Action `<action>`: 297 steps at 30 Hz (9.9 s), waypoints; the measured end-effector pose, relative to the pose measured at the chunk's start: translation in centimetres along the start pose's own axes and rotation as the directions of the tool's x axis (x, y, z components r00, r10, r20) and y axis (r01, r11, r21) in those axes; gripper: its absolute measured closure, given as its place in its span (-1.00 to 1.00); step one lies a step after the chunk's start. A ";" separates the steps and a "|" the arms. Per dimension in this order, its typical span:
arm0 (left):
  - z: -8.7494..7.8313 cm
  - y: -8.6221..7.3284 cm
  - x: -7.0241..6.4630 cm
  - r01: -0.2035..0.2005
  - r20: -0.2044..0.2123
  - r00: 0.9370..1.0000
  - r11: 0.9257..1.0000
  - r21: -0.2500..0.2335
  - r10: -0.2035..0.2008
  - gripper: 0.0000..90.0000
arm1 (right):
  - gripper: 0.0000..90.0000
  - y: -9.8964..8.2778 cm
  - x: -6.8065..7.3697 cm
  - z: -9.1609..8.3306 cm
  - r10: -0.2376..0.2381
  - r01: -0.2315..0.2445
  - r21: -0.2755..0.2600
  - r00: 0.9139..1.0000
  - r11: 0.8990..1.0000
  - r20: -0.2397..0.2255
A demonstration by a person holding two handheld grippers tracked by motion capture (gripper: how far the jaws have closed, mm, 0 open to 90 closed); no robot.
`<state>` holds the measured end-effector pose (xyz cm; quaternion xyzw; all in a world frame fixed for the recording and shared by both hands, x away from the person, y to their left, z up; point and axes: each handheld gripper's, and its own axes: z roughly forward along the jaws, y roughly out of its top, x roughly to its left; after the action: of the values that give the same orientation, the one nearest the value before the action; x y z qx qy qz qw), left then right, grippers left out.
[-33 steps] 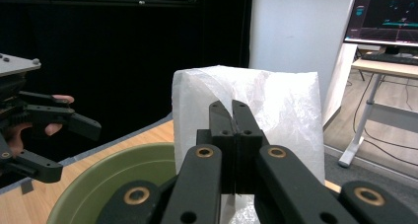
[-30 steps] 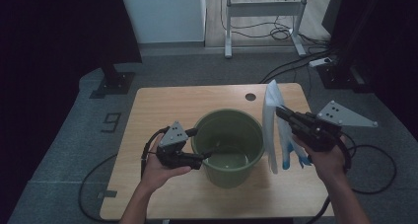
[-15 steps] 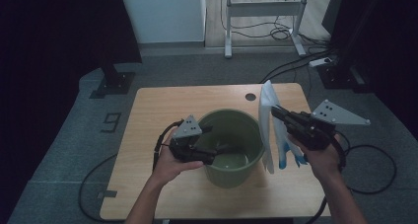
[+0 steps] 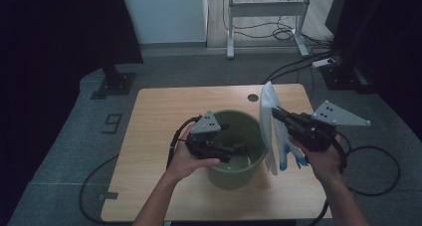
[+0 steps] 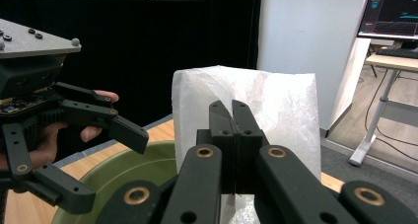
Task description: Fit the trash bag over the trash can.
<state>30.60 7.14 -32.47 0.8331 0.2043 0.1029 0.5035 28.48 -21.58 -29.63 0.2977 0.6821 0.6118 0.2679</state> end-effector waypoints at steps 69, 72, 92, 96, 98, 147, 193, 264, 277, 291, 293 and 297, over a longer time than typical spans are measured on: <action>6.6 3.0 0.3 0.051 0.073 0.996 0.998 0.025 -0.053 0.75 | 0.98 -0.1 -0.1 -0.9 0.010 -0.011 -0.022 1.000 1.000 -0.025; 6.3 3.0 0.5 0.055 0.083 0.995 0.998 0.010 -0.055 0.86 | 0.98 -0.1 -0.2 -1.0 0.010 -0.011 -0.027 1.000 1.000 -0.026; 3.2 3.0 1.6 0.062 0.046 0.997 0.997 -0.051 -0.059 1.00 | 0.98 0.2 0.0 -1.1 0.008 -0.009 -0.036 0.999 0.999 -0.033; 1.9 3.0 1.9 0.057 0.026 0.998 0.996 -0.062 -0.056 1.00 | 0.98 0.2 0.0 -1.0 0.006 -0.007 -0.033 0.999 0.999 -0.034; 1.3 3.0 2.1 0.057 0.018 0.998 0.996 -0.067 -0.056 1.00 | 0.98 0.1 0.0 -0.9 0.008 -0.009 -0.031 0.999 0.999 -0.035; -7.2 2.2 4.6 0.018 -0.157 0.987 0.996 -0.085 -0.031 1.00 | 0.98 0.9 3.0 3.8 -0.031 0.034 0.021 0.992 0.999 -0.122; -5.1 -2.1 4.4 0.022 -0.097 0.995 1.000 -0.001 -0.022 0.82 | 0.98 0.0 2.6 4.3 -0.007 0.011 0.035 0.992 0.999 -0.128; -2.3 -2.4 3.4 0.037 -0.078 0.996 0.995 -0.088 -0.044 1.00 | 0.21 -6.5 3.6 4.2 0.036 -0.010 0.224 0.993 0.975 -0.109; -1.8 -2.2 3.3 0.028 -0.061 0.998 0.997 -0.069 -0.032 1.00 | 0.17 -7.9 3.3 4.2 0.017 -0.004 0.299 0.999 0.954 -0.043; -2.0 -2.8 3.0 0.028 -0.046 0.998 0.997 -0.069 -0.031 1.00 | 0.97 -6.8 2.5 3.7 0.069 -0.051 0.270 0.996 0.962 -0.058; -2.0 -2.8 2.9 0.025 -0.041 0.999 0.997 -0.072 -0.028 1.00 | 0.97 -6.5 2.6 3.7 0.069 -0.050 0.263 0.995 0.964 -0.066; -2.2 -2.8 2.3 -0.005 -0.044 0.999 0.997 -0.080 0.002 0.82 | 0.97 -5.1 3.1 4.0 0.060 -0.035 0.243 0.993 0.969 -0.098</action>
<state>31.11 11.07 -34.00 0.8102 0.2094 0.1300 0.5318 28.95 -17.00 -35.17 0.3119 0.7569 0.5455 0.1792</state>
